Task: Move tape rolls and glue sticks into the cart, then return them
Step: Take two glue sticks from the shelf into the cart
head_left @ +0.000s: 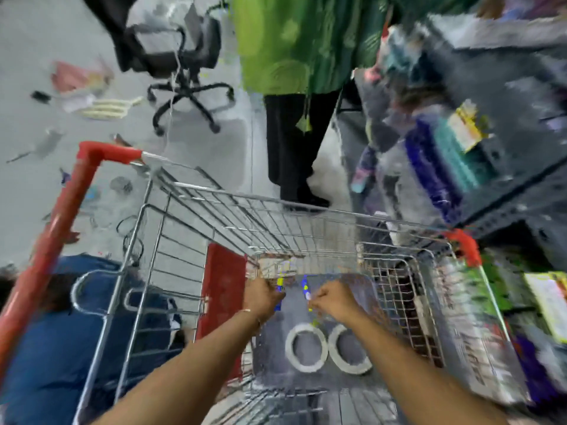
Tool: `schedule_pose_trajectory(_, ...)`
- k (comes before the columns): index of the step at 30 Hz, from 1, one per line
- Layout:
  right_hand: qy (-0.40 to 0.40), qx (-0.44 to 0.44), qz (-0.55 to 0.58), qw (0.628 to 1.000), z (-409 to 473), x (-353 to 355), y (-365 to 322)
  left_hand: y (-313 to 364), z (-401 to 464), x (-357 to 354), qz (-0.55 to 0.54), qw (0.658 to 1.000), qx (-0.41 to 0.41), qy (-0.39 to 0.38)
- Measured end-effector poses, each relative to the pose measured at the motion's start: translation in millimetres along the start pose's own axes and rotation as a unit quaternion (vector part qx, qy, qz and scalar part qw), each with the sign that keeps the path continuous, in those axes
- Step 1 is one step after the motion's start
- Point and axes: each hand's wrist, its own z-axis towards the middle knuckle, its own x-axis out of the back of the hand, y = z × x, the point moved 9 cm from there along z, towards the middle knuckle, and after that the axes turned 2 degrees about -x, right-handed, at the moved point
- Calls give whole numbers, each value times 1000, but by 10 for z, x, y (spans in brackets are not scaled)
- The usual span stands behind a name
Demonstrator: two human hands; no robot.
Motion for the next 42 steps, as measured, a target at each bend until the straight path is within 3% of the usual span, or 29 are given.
schedule_pose_trajectory(5,-10,-64,-32,997,537,-606,412,-508,428,-518,13,999,39,-13)
schedule_pose_trajectory(11,-25,-43,-88,995,779,-973,485,-892,727,-951,27,997,74,-25)
schedule_pose_trajectory(16,-29,-32,-53,998,798,-1153,441,-902,709,-958,21,997,76,-24)
schedule_pose_trajectory(26,-25,-46,-52,997,845,-1191,509,-967,705,-956,48,995,90,-15)
schedule_pose_trajectory(30,-34,-20,-79,996,816,-988,479,-894,697,-988,89,994,49,-28)
schedule_pose_trajectory(34,-63,4,-201,978,759,-511,610,-654,635,-1157,103,992,-27,-61)
schedule_pose_trajectory(38,-63,1,-367,928,621,11,896,-459,507,-1448,130,983,-73,-106)
schedule_pose_trajectory(42,-76,8,-427,901,543,121,1069,-403,428,-1667,179,970,-101,-133)
